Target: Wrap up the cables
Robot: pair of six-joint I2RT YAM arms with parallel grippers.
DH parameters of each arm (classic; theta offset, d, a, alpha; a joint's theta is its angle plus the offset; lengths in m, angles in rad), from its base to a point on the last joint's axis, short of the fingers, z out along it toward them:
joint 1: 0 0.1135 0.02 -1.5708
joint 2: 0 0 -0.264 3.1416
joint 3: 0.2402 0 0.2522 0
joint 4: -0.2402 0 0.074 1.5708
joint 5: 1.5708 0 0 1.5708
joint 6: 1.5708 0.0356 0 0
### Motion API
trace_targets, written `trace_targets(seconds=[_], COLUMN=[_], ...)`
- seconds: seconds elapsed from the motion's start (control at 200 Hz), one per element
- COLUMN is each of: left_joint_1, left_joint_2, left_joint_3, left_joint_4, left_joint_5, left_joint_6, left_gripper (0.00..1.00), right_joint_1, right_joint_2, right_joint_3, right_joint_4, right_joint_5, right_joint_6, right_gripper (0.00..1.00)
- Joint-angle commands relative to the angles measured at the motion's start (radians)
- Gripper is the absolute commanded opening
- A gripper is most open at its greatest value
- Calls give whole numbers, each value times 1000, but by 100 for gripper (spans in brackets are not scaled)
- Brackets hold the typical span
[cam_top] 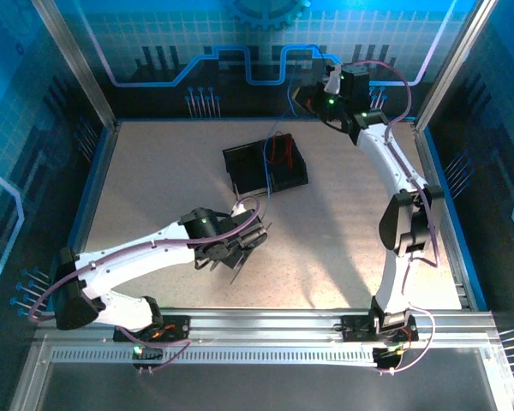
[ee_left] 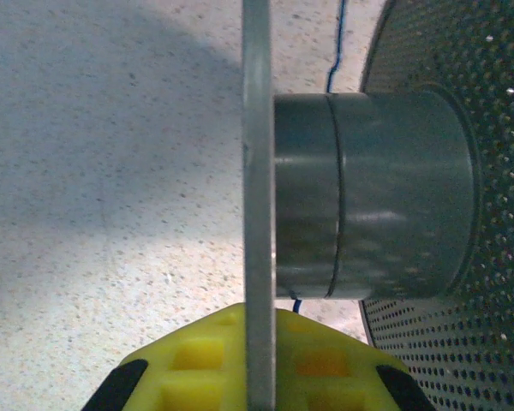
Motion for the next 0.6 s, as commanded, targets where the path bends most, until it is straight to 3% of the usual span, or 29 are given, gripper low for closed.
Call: trace_targets(seconds=[0.0, 0.25, 0.595], left_joint_1=[28, 172, 312], left_joint_2=[-3, 34, 66], left_joint_3=[-40, -79, -42], left_joint_4=[-22, 53, 146], left_joint_5=[-134, -162, -95], left_joint_6=[-29, 9, -12], left_gripper=[0, 0, 0], right_joint_1=[17, 53, 66], right_joint_2=[13, 37, -1], right_joint_3=[125, 314, 334], right_joint_4=[-20, -76, -51], right_joint_5=[18, 9, -25], right_joint_6=[43, 71, 110], right_gripper=[0, 0, 0])
